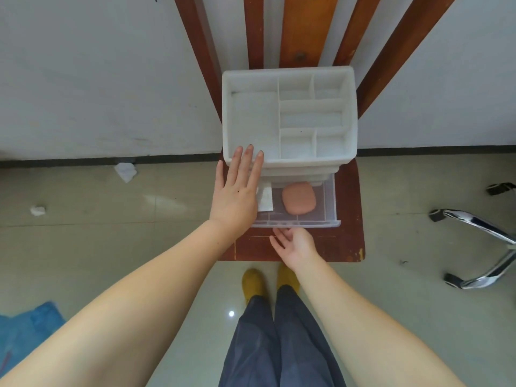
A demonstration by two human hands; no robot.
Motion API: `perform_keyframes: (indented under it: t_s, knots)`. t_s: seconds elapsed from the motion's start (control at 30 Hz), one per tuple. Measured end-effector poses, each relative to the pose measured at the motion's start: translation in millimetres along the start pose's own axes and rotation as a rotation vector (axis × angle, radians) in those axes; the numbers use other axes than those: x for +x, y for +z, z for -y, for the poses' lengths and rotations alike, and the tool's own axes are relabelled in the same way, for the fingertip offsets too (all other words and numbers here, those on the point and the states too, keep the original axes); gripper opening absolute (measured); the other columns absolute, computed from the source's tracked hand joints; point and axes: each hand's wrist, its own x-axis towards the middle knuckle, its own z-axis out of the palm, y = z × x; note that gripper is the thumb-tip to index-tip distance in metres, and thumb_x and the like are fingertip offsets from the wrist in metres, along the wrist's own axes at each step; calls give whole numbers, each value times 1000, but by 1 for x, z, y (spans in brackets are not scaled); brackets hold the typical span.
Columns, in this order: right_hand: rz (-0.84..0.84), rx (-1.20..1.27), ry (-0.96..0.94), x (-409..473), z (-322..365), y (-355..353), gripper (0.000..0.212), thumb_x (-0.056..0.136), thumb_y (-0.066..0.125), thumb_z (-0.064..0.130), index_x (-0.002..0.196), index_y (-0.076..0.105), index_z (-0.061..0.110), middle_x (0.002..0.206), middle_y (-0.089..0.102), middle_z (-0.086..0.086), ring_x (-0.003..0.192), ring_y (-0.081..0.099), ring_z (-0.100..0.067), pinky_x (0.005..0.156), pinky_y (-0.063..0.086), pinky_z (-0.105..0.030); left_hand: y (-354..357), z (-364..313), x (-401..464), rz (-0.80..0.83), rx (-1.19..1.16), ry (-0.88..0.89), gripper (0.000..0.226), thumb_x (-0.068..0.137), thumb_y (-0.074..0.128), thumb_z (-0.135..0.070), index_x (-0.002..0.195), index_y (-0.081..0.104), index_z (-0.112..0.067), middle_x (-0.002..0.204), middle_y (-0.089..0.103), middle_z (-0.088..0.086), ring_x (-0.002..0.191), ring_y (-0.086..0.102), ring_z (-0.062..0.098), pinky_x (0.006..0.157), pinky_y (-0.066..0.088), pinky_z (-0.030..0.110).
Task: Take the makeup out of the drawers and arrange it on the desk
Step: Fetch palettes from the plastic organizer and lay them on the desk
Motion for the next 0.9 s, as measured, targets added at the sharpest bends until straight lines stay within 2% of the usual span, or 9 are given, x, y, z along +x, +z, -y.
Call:
perform_keyframes:
  t_s: [0.13, 0.23, 0.3, 0.37, 0.47, 0.57, 0.63, 0.73, 0.9]
  knots:
    - [74, -172, 23, -2, -3, -19, 44, 97, 26, -3, 139, 36, 3, 123, 56, -17, 123, 50, -29, 92, 45, -42, 0, 2, -2, -7, -15, -7, 89, 80, 46, -6, 146, -13, -17, 159, -3, 9, 144, -13, 22, 113, -8, 50]
    - [132, -791, 30, -21, 14, -23, 35, 100, 35, 9, 133, 46, 3, 116, 63, -13, 103, 62, -21, 78, 53, -32, -2, 4, -9, -142, -6, 134, 73, 80, 41, -10, 149, 16, -10, 155, 23, 14, 144, 14, 28, 114, 10, 55]
    - [209, -1246, -140, -36, 34, -23, 29, 99, 37, 11, 120, 57, 7, 106, 67, -7, 86, 65, -14, 67, 52, -24, 6, 5, -19, -138, -52, 374, 57, 80, 43, -11, 137, 40, -7, 138, 48, 15, 129, 42, 30, 106, 33, 50]
    - [221, -1520, -477, -43, 58, -18, 25, 97, 40, 12, 112, 60, 14, 105, 67, -3, 84, 64, -13, 71, 52, -27, 18, 4, -25, 40, -91, 525, 46, 82, 53, -5, 128, 53, -7, 126, 58, 15, 116, 55, 32, 95, 46, 43]
    - [163, -2024, -1047, -27, 87, -5, 35, 93, 50, 15, 128, 50, 17, 131, 51, -3, 117, 50, -22, 94, 47, -38, 35, -3, -11, 307, -48, 335, 51, 94, 49, -12, 143, 36, -12, 148, 36, 14, 137, 33, 32, 111, 30, 40]
    - [218, -2481, -1132, 7, 95, 2, 61, 87, 63, 25, 140, 33, 17, 154, 21, -10, 142, 19, -29, 115, 21, -46, 46, -11, 16, 403, 129, 114, 71, 95, 49, -34, 150, 7, -16, 156, 10, 17, 145, 9, 33, 117, 8, 43]
    - [213, -2596, -1155, 24, 96, 1, 69, 85, 65, 27, 141, 28, 15, 156, 16, -12, 145, 13, -29, 117, 11, -49, 56, -13, 24, 450, 283, 82, 84, 93, 53, -35, 150, -6, -15, 155, 7, 21, 145, 7, 35, 117, 4, 47]
    - [204, -2627, -1225, 34, 93, -2, 69, 83, 65, 25, 140, 29, 11, 151, 24, -16, 141, 22, -31, 117, 10, -49, 68, -9, 22, 412, 379, 135, 88, 89, 56, -19, 149, -9, -9, 149, 20, 21, 139, 22, 36, 117, 8, 47]
    - [184, -2311, -1200, 18, 99, -2, 68, 80, 64, 37, 136, 31, 14, 138, 36, -13, 125, 35, -31, 95, 43, -41, 57, -6, 20, 323, 128, 135, 85, 87, 57, -34, 150, 6, -6, 134, 40, 15, 123, 39, 33, 106, 30, 39]
